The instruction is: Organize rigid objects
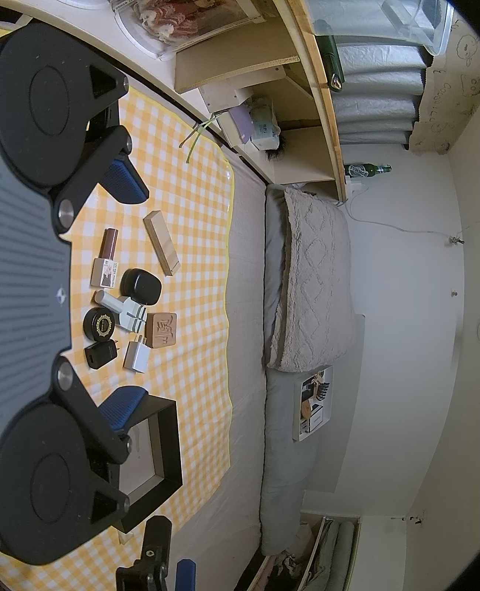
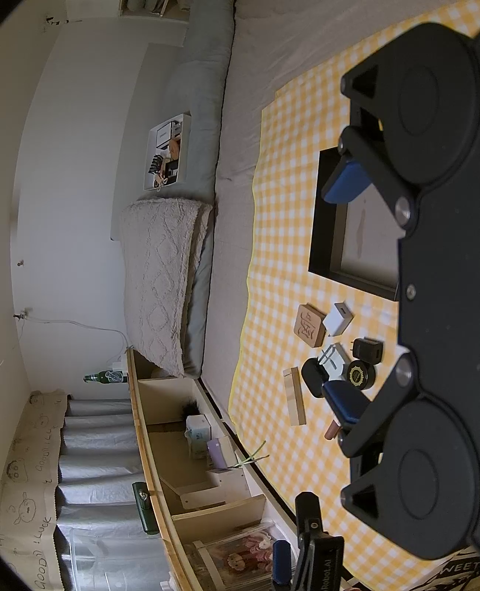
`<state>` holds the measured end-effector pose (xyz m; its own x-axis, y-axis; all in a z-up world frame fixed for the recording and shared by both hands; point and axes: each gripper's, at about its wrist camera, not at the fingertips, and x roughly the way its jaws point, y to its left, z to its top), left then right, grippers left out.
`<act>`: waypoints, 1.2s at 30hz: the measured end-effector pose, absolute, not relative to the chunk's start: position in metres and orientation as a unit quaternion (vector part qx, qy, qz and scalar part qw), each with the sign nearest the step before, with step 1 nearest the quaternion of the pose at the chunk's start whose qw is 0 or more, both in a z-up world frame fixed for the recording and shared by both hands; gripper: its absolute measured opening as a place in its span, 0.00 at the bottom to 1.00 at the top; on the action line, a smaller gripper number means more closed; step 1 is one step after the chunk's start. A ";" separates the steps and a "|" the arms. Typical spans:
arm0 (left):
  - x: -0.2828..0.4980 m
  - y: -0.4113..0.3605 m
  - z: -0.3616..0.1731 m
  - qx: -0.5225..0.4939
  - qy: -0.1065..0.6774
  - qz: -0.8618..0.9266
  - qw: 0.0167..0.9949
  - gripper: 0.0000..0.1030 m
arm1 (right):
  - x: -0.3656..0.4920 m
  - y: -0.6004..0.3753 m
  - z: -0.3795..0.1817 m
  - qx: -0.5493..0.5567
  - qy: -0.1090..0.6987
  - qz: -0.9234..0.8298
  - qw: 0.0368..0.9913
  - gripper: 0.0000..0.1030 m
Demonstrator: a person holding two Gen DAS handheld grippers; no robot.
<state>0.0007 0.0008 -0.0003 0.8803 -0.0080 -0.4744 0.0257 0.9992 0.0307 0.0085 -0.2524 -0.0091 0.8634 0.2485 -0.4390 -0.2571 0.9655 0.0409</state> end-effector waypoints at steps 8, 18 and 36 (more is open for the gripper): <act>0.001 0.001 0.000 0.017 0.245 -0.009 0.969 1.00 | 0.008 -0.250 -0.008 -0.011 0.226 0.130 0.965 1.00; -0.002 0.004 -0.006 0.016 0.245 -0.011 0.969 1.00 | 0.012 -0.254 -0.009 -0.012 0.228 0.130 0.965 1.00; -0.001 0.005 -0.006 0.014 0.245 -0.011 0.969 1.00 | 0.012 -0.249 -0.012 -0.015 0.228 0.128 0.965 1.00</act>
